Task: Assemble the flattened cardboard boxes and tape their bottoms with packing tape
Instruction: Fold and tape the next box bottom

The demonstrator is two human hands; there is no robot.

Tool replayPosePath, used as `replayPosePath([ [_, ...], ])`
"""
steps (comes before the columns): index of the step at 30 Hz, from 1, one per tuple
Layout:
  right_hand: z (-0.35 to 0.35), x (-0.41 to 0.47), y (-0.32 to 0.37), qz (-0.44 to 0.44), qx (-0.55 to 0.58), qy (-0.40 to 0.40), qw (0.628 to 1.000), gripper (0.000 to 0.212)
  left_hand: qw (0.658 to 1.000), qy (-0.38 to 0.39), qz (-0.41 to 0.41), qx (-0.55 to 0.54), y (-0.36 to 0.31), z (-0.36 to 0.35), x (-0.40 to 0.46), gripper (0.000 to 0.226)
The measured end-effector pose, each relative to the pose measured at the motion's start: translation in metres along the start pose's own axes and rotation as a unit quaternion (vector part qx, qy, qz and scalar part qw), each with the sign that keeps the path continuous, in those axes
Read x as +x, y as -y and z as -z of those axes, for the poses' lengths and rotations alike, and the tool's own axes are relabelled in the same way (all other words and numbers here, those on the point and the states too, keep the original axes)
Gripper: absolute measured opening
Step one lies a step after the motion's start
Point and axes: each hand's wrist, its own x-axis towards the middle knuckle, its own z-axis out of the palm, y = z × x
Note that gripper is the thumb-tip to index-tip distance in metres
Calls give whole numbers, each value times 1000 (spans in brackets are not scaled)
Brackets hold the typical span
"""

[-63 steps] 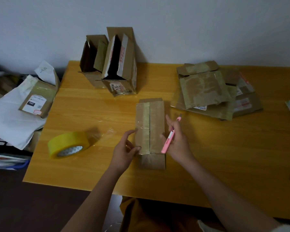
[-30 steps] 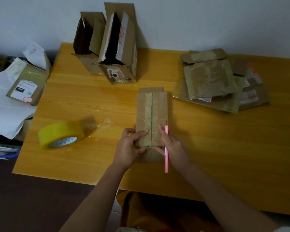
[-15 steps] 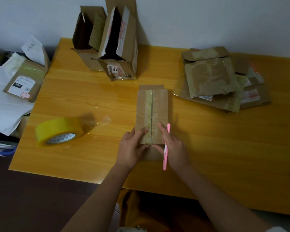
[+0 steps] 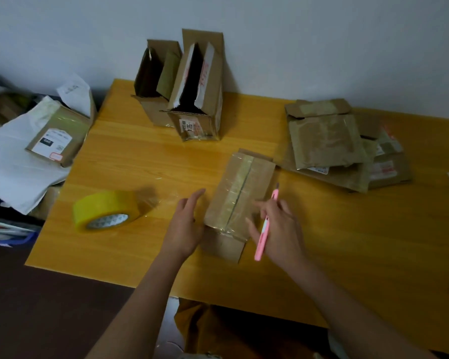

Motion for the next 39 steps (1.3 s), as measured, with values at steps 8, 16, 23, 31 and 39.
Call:
replayPosePath([
  [8,-7,76,-10,-110,10,130,985,142,878,3,348,-328,-35,-14,-14,58],
  [16,-28,63,-3,-157,-34,77,984,122,898,-95,300,-308,-34,-18,-15,69],
  [23,-23,63,-5,-255,28,-32,966,63,917,-95,305,-238,-23,-11,-7,57],
  [31,-7,83,-17,-216,31,-35,975,35,903,-41,308,-296,-14,2,1,66],
  [39,-27,89,-17,-232,71,-10,970,49,935,-21,248,-252,-10,-3,10,36],
])
